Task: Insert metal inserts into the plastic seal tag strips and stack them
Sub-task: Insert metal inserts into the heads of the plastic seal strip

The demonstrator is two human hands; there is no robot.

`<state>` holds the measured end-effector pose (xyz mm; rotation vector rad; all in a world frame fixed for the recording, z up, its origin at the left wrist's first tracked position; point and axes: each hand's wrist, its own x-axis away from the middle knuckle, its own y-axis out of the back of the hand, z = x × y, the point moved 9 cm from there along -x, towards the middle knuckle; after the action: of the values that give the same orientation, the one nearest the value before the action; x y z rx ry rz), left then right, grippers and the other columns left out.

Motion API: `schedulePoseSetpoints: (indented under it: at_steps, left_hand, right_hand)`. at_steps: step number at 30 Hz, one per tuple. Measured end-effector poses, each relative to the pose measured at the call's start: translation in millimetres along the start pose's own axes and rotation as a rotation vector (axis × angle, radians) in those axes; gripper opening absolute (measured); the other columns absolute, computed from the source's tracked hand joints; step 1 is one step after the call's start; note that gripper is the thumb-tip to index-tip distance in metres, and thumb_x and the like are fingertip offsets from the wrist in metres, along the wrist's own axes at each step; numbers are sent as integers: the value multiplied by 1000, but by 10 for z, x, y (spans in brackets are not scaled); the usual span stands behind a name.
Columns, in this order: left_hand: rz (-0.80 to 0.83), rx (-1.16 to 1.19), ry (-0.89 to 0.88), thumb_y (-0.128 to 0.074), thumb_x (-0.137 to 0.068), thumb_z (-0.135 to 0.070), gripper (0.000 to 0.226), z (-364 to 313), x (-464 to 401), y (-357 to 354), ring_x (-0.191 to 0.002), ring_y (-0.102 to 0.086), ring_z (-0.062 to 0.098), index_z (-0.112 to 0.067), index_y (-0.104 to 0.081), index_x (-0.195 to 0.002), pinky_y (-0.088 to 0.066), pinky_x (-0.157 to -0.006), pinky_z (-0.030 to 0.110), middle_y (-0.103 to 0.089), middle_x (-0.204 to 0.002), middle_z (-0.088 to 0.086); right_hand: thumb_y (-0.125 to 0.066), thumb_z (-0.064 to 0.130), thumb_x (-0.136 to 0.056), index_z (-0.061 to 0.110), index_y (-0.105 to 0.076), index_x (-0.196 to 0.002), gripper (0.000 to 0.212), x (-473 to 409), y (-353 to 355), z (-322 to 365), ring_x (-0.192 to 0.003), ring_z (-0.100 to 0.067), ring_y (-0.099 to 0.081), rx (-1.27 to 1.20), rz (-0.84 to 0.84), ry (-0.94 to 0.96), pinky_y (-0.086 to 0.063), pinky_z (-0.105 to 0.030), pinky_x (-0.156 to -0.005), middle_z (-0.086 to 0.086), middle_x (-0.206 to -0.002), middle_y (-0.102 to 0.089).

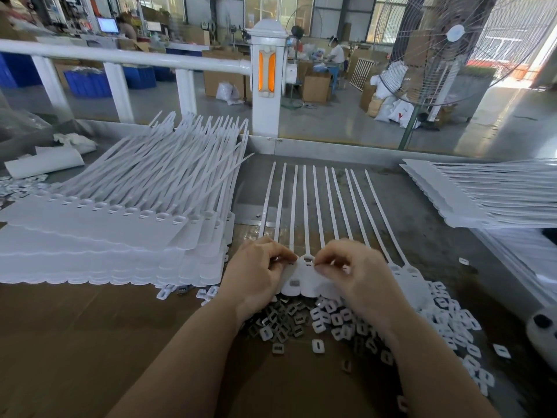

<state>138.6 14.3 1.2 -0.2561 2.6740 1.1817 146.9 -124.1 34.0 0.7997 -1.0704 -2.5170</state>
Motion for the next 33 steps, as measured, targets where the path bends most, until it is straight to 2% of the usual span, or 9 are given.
schedulePoseSetpoints:
  at_steps: [3,7,10,14,22,29,33]
  left_hand:
    - [0,18,-1,-55,-92,-16,21,0,-2,-3,-101,-44,5,-29,-69,-98,-31,-86,16,-55,-95,-21]
    - [-2,25,-7,-55,-91,-15,21,0,4,0,-102,-46,6,-29,-70,-97,-35,-88,18,-55,-94,-21]
    - [2,19,-5,-54,-92,-15,21,1,10,-1,-103,-45,6,-29,-69,-98,-34,-88,18,-55,-95,-20]
    - [8,18,-5,-54,-92,-15,22,-8,7,-2,-103,-45,7,-29,-69,-98,-36,-91,20,-56,-97,-19]
    - [3,37,6,-54,-91,-13,23,-6,5,-4,-103,-46,7,-29,-69,-97,-37,-90,20,-56,-95,-19]
    - [10,20,2,-54,-92,-15,23,-3,4,-12,-103,-45,5,-30,-69,-98,-34,-88,17,-55,-97,-20]
    - [9,15,0,-53,-92,-15,23,-6,5,-6,-102,-45,4,-31,-68,-98,-32,-86,16,-55,-98,-20]
  right_hand:
    - [-64,6,-84,16,-68,-81,11,-4,249,-255,-75,1,-58,-40,-135,-135,-42,-7,-70,13,-76,-65]
    - [-58,6,-88,13,-68,-85,13,10,292,-447,-82,-9,-58,68,-132,-222,-41,-14,-72,5,-83,-67]
    - [-54,7,-91,13,-67,-88,15,10,260,-476,-84,-11,-55,161,-93,-219,-38,-21,-75,4,-86,-65]
    - [-54,6,-90,12,-67,-88,14,-3,215,-453,-86,-14,-53,192,-67,-191,-42,-28,-82,4,-86,-60]
    - [-57,10,-90,13,-70,-90,13,-24,173,-433,-87,-8,-48,228,-44,-177,-34,-23,-84,11,-85,-53]
    - [-59,11,-89,10,-72,-100,17,-24,216,-441,-92,-14,-55,206,-92,-193,-43,-31,-91,3,-93,-61]
    - [-56,3,-89,9,-72,-93,18,-2,269,-431,-88,-14,-54,192,-158,-194,-42,-27,-83,1,-90,-63]
